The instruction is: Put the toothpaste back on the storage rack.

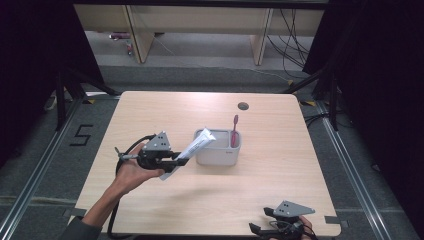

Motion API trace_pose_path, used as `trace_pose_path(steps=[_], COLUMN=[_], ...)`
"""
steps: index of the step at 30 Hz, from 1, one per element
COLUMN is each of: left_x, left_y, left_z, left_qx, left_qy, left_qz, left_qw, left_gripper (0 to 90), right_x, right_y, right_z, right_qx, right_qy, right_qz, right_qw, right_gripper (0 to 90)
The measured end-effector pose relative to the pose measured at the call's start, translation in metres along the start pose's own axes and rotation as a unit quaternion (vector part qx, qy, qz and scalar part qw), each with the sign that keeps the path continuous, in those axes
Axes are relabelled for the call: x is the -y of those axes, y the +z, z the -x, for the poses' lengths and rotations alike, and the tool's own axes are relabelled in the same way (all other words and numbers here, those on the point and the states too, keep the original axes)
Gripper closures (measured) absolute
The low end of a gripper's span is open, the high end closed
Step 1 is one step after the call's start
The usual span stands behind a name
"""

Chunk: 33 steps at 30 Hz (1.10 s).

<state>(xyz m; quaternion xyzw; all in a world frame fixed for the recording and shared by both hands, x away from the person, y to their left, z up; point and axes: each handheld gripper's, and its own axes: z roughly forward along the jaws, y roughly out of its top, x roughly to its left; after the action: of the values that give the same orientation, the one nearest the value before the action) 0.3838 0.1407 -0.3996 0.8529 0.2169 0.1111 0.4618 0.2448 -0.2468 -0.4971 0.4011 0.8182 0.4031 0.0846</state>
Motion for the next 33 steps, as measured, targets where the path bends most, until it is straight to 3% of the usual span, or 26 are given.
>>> trace_pose_path(steps=[3,5,6,7,8,13,15,16,18,23,24,32,33], left_x=[-0.005,-0.008,-0.01,-0.012,-0.013,-0.027,-0.032,-0.035,-0.04,-0.05,-0.056,-0.075,-0.076], left_y=[0.002,0.003,0.003,0.004,0.004,0.006,0.007,0.008,0.01,0.015,0.017,0.028,0.03], left_z=[-0.002,-0.003,-0.003,-0.004,-0.004,-0.009,-0.011,-0.012,-0.014,-0.018,-0.019,-0.024,-0.024], left_qx=[-0.007,-0.009,-0.008,-0.008,-0.008,-0.013,-0.017,-0.02,-0.022,-0.031,-0.035,-0.043,-0.045], left_qy=[-0.008,-0.009,-0.01,-0.01,-0.01,-0.016,-0.019,-0.02,-0.027,-0.035,-0.035,-0.049,-0.048], left_qz=[0.008,0.012,0.013,0.016,0.018,0.038,0.045,0.051,0.058,0.074,0.078,0.11,0.112], left_qw=[0.9999,0.9998,0.9998,0.9998,0.9998,0.9991,0.9986,0.9983,0.9977,0.9961,0.9957,0.9918,0.9915], left_gripper=[75.7,75.8,75.8,75.8,75.8,75.8,75.8,75.8,75.8,75.8,75.8,75.9,75.9], right_x=[0.001,0.0,0.001,0.001,0.001,0.001,0.0,0.0,0.001,0.001,0.0,0.001,0.001], right_y=[-0.001,0.0,-0.001,-0.002,-0.001,-0.001,-0.001,-0.001,-0.001,-0.002,-0.002,-0.003,-0.002], right_z=[-0.002,0.001,-0.002,-0.003,-0.001,-0.002,0.001,0.0,-0.001,0.0,0.002,0.002,0.001], right_qx=[-0.007,-0.006,-0.007,-0.008,-0.008,-0.005,-0.005,-0.006,-0.005,-0.002,-0.001,0.001,-0.008], right_qy=[0.021,-0.001,0.023,0.027,0.013,0.019,-0.002,0.013,0.015,0.01,-0.004,0.003,0.008], right_qz=[-0.007,-0.001,-0.008,-0.011,-0.004,-0.006,0.0,-0.005,-0.003,-0.005,-0.001,-0.001,0.002], right_qw=[0.9997,1.0,0.9997,0.9996,0.9999,0.9998,1.0,0.9999,0.9999,0.9999,1.0,1.0,0.9999], right_gripper=[24.3,24.3,24.4,24.3,24.3,24.4,24.3,24.3,24.4,24.3,24.3,24.4,24.4])
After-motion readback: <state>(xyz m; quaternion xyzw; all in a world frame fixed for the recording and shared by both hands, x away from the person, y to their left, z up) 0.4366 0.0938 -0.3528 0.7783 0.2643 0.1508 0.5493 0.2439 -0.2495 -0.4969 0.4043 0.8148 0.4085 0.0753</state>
